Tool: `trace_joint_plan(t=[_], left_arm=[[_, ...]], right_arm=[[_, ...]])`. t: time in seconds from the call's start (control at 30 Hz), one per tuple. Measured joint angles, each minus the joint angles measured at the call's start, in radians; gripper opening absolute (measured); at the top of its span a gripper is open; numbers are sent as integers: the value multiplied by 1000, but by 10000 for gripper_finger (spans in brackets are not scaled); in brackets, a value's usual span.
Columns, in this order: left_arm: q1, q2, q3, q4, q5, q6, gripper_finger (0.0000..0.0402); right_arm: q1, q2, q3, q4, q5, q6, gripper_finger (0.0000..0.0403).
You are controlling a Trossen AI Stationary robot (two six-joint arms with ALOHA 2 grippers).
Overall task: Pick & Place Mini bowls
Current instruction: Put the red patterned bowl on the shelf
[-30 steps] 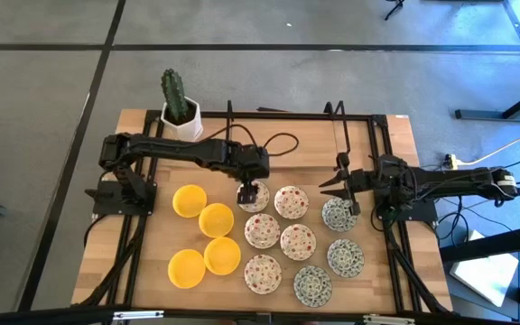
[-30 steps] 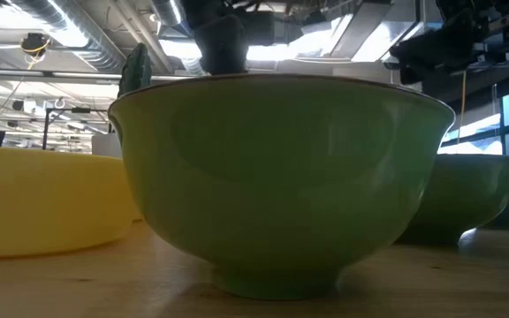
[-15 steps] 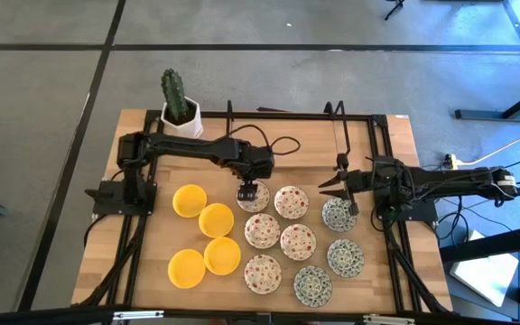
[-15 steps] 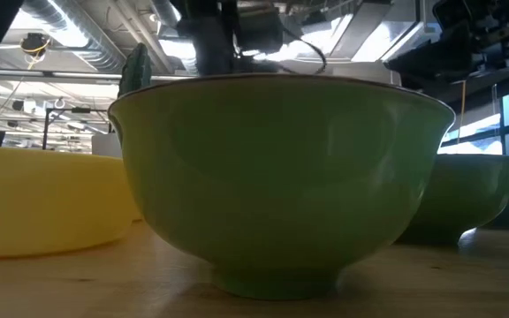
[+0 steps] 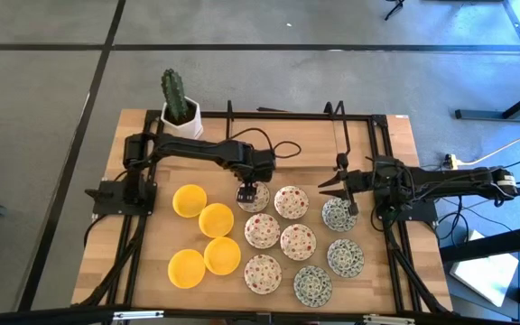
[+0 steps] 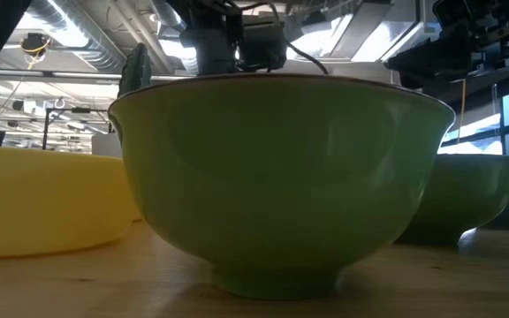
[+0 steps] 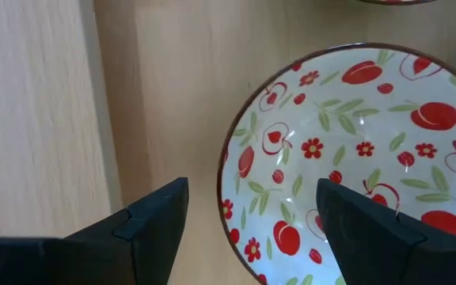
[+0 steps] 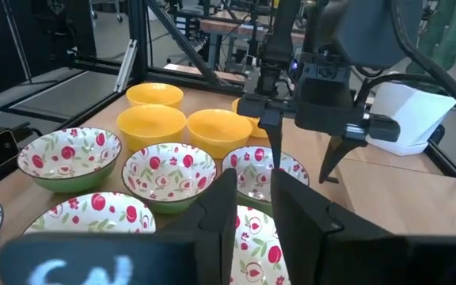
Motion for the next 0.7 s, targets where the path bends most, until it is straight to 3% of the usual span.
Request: trace_joint_plan(t=[0.47,0.7], left_arm=[[3,85,0,6,1,5,261],[3,95,0,1,-60,6,211]], right_arm=[[0,0,0,11,0,-9,81],[0,0,-1,17,0,-16,80]])
